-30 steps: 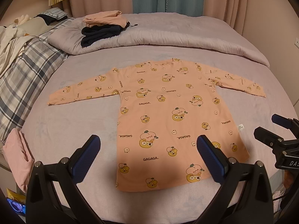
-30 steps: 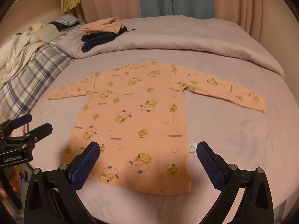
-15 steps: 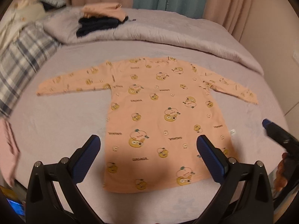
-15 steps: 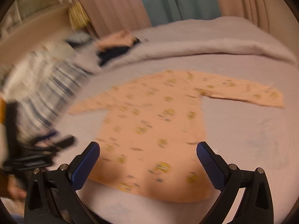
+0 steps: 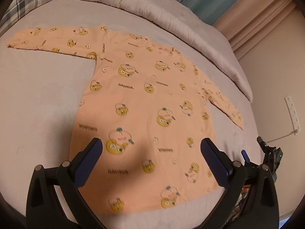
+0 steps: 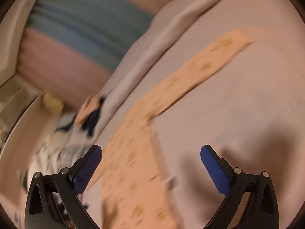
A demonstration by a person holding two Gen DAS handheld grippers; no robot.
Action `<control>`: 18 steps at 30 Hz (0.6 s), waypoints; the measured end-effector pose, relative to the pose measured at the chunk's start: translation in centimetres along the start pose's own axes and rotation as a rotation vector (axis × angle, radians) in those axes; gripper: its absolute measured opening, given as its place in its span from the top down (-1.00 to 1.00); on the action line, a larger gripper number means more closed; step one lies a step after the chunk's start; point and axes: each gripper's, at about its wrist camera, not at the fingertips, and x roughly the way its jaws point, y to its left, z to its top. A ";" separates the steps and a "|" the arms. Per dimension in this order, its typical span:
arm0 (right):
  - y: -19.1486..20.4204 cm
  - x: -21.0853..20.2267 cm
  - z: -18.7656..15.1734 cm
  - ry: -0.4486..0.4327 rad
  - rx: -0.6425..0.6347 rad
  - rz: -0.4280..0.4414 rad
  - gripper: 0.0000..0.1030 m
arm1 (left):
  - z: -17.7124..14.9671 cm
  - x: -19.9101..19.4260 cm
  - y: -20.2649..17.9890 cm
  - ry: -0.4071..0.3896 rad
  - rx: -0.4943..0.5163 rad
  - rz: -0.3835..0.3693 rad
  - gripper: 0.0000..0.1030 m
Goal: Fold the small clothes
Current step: 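Grasp the sleeve cuff nearest the right tool with the right gripper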
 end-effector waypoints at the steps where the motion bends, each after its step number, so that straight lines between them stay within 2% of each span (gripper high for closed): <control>1: -0.7 0.4 0.6 0.000 0.004 -0.033 -0.99 | 0.3 0.4 0.1 -0.005 -0.006 0.001 -1.00; 6: -3.3 2.5 4.2 0.027 0.032 -0.222 -0.98 | 2.0 2.3 1.0 -0.010 -0.030 -0.023 -0.99; 10: -3.6 3.7 7.3 -0.028 0.052 -0.215 -0.99 | 3.7 3.4 0.3 -0.063 0.000 -0.021 -0.99; 15: -5.0 6.2 10.9 -0.076 0.138 -0.173 -0.99 | 6.2 5.5 -0.5 -0.037 0.049 0.020 -0.99; 18: -6.1 6.5 12.4 -0.116 0.173 -0.152 -0.98 | 7.5 6.7 -0.4 -0.014 0.032 0.007 -0.99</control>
